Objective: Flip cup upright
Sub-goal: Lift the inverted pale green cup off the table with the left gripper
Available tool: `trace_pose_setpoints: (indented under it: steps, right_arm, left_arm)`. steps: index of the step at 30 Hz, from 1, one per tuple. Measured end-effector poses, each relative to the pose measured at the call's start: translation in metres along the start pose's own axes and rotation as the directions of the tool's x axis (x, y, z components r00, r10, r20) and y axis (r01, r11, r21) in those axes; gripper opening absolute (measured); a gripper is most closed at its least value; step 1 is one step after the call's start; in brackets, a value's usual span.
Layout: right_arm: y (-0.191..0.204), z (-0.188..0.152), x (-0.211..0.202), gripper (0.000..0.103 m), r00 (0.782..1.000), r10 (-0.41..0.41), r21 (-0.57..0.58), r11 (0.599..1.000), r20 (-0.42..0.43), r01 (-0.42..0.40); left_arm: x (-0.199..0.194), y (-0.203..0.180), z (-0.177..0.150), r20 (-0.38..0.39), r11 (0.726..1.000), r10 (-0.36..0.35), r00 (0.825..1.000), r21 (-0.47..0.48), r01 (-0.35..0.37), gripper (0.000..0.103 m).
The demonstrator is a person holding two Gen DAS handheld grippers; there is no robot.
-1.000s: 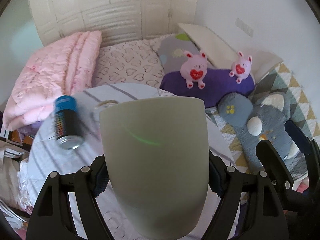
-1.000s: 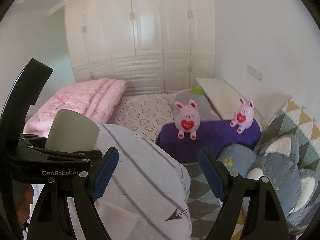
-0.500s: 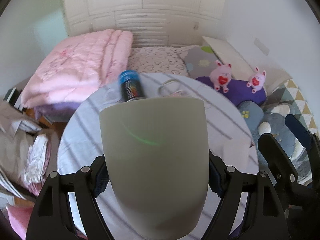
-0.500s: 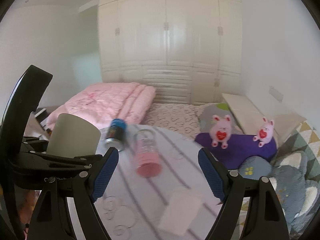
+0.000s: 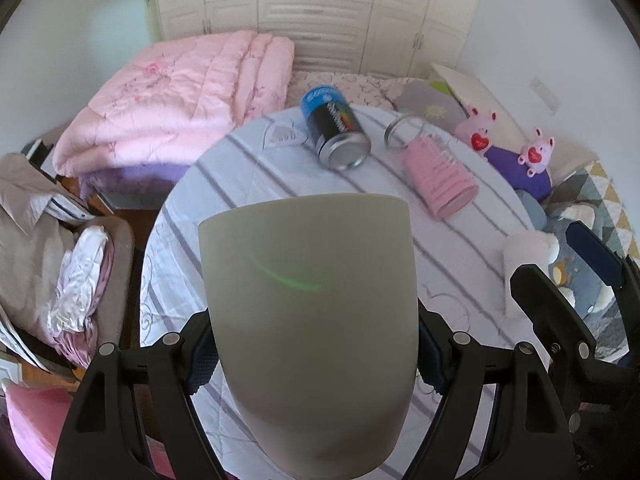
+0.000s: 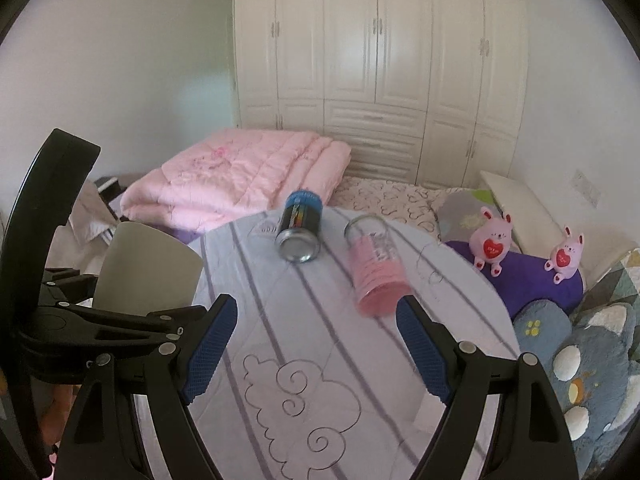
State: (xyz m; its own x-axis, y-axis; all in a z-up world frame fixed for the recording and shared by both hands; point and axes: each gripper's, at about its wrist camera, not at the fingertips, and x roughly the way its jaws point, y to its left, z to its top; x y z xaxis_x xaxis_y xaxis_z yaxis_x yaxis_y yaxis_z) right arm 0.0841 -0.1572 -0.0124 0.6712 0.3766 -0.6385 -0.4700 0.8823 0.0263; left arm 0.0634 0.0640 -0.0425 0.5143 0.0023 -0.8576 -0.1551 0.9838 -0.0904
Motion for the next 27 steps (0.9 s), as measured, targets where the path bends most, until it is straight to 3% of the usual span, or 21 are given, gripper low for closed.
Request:
trace_pose_setpoints:
  steps: [14, 18, 25, 27]
  right_arm:
    - [0.009, -0.015, 0.036, 0.083, 0.994, -0.032, -0.005, 0.999, -0.109, 0.031]
    - [0.002, -0.022, 0.049, 0.083, 0.988, -0.044, 0.003, 0.999, -0.147, 0.044]
    - [-0.001, -0.028, 0.058, 0.083, 0.983, -0.042, 0.016, 0.999, -0.178, 0.046]
    - [-0.001, -0.027, 0.057, 0.083, 0.984, -0.044, 0.017, 0.999, -0.175, 0.048]
  left_arm:
    - [0.051, 0.002, -0.009, -0.091, 0.999, -0.023, 0.996, 0.036, 0.027, 0.080]
    - [0.074, -0.002, -0.010, -0.147, 0.998, 0.001, 0.989, 0.065, 0.009, 0.080]
    - [0.092, -0.004, -0.009, -0.179, 0.997, 0.011, 0.984, 0.072, 0.002, 0.081]
    - [0.094, -0.004, -0.010, -0.196, 0.998, -0.012, 0.980, 0.064, 0.025, 0.085]
